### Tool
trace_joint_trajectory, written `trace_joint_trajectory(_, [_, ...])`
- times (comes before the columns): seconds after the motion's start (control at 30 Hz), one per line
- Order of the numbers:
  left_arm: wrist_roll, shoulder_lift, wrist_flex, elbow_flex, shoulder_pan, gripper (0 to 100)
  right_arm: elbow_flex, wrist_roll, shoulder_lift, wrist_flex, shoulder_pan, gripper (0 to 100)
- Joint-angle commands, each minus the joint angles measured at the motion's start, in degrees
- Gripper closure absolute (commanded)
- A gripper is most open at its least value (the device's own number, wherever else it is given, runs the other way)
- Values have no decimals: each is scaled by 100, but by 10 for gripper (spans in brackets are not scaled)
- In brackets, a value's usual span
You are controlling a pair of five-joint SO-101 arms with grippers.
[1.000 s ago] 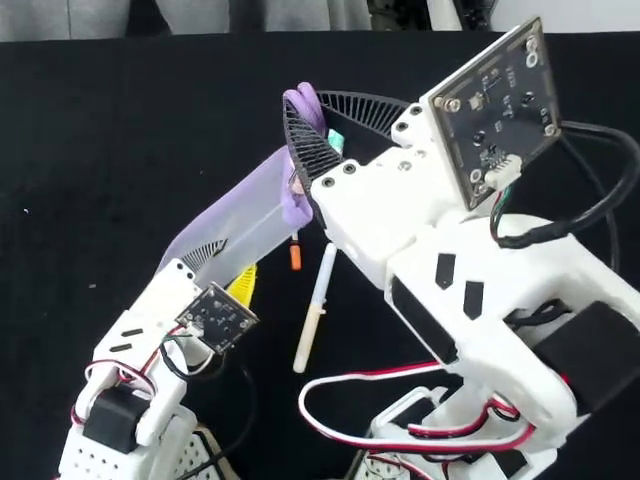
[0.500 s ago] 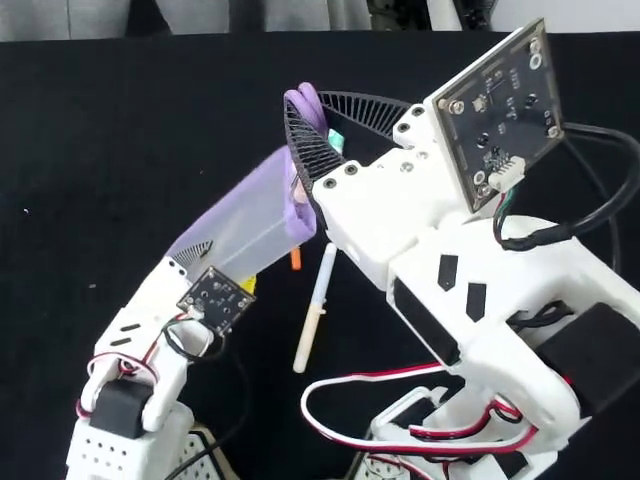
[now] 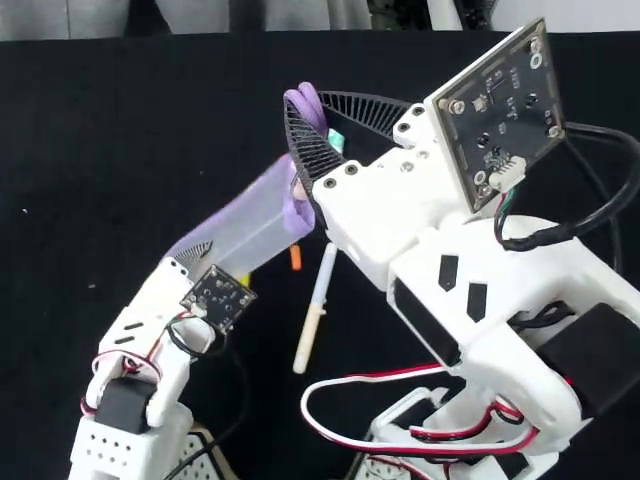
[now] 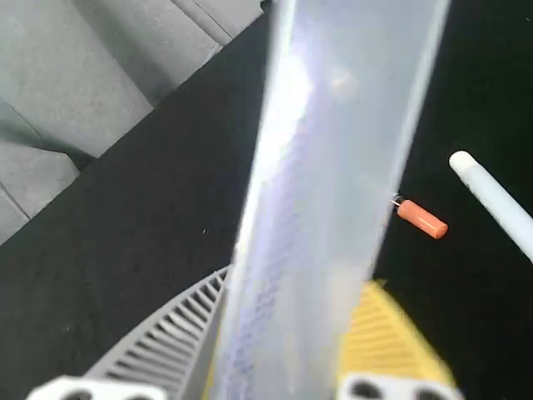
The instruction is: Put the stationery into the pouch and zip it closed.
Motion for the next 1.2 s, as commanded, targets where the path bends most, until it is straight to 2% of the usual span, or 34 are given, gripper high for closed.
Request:
trace_joint_trajectory(0.0, [0, 26, 308, -831, 48, 980, -66, 9, -136, -18, -44, 988])
trace_joint_trajectory(0.07, [0, 18, 501, -1191, 48, 946, -66, 79, -110, -26, -44, 988])
trace_joint_trajectory(0.2, [0, 9, 985, -1886, 48, 970, -57, 396, -101, -26, 9, 988])
trace_joint_trajectory(0.37, [0, 0, 1749, -2818, 48, 972, 40, 396, -75, -273, 844, 988])
trace_joint_trajectory(0.5, [0, -9, 2092, -3556, 48, 972, 585, 360, 101, -905, 1600, 988])
trace_joint_trajectory(0.9, [18, -9, 2154, -4901, 101, 972, 1780, 369, 716, -2646, 2910, 988])
trace_joint_trajectory(1.17, [316, -9, 2585, -5560, 1569, 973, 2079, 396, 1235, -3534, 3473, 988])
